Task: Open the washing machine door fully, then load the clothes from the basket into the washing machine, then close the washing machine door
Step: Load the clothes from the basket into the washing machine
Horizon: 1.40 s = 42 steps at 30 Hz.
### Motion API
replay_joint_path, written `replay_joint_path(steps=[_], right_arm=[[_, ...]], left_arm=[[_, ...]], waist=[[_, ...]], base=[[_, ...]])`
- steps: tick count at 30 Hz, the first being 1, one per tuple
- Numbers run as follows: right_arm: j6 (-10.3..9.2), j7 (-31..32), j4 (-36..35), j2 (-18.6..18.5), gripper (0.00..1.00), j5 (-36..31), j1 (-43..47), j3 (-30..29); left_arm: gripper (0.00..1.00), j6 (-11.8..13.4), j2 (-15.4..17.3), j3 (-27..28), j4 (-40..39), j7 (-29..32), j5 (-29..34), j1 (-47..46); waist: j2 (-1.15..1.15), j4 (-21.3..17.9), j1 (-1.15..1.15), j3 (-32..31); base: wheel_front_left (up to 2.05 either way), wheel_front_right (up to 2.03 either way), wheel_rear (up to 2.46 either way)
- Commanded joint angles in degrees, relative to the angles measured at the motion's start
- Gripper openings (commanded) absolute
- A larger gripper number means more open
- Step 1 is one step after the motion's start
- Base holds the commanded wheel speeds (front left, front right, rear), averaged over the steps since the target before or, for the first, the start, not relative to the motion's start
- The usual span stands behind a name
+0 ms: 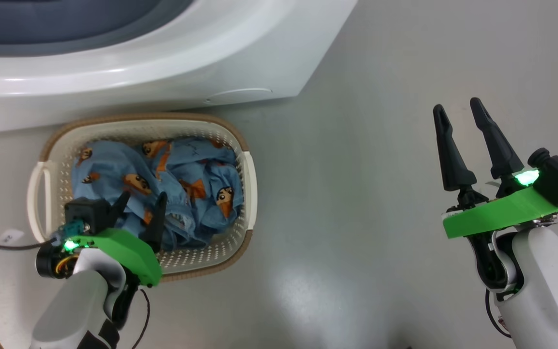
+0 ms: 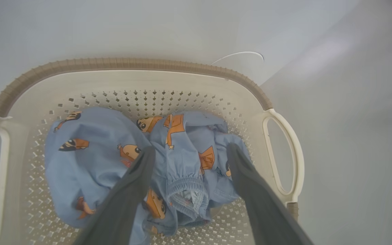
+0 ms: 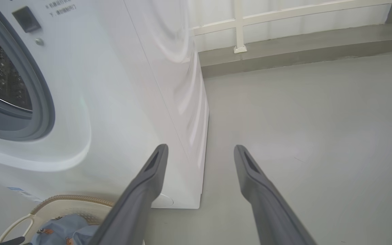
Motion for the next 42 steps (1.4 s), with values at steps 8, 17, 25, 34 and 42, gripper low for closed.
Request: replay_joint_path(steps=[8,17,25,34,42], right_arm=[[0.42,-0.5,-1.7,0.5,1.0,-0.8,-1.8,1.2],[0.42,-0.5,-1.5,2.1,1.0,-0.1,-4.3,1.6],[0.42,-0.5,-0.7,3.9,1.0,0.5,-6.2,2.4],[0.42,-0.5,-0.4,5.3,1.0,1.1,-7.6,3.2],[0.42,-0.5,-0.5,6.8,1.0,1.2,-7.5,4.1]], left_arm=[[1.0,-0.2,3.0,-4.4,4.9,1.4,-5.1,-5.3],[1.0,-0.2,4.8,-7.8,7.9,2.3,-8.0,-10.5],[1.0,-0.2,6.0,-10.7,9.7,2.3,-9.5,-14.9],[1.0,-0.2,7.1,-13.9,11.4,4.0,-10.9,-19.0],[1.0,-0.2,7.8,-17.9,12.0,8.9,-12.1,-21.6]], waist=[[0.0,-3.0,0.0,6.1],[0.0,-4.5,0.0,11.3],[0.0,-5.3,0.0,15.9],[0.0,-7.1,0.0,19.8],[0.0,-9.2,0.0,21.3]], base=[[0.0,0.0,0.0],[0.0,0.0,0.0],[0.0,0.0,0.0],[0.0,0.0,0.0],[0.0,0.0,0.0]])
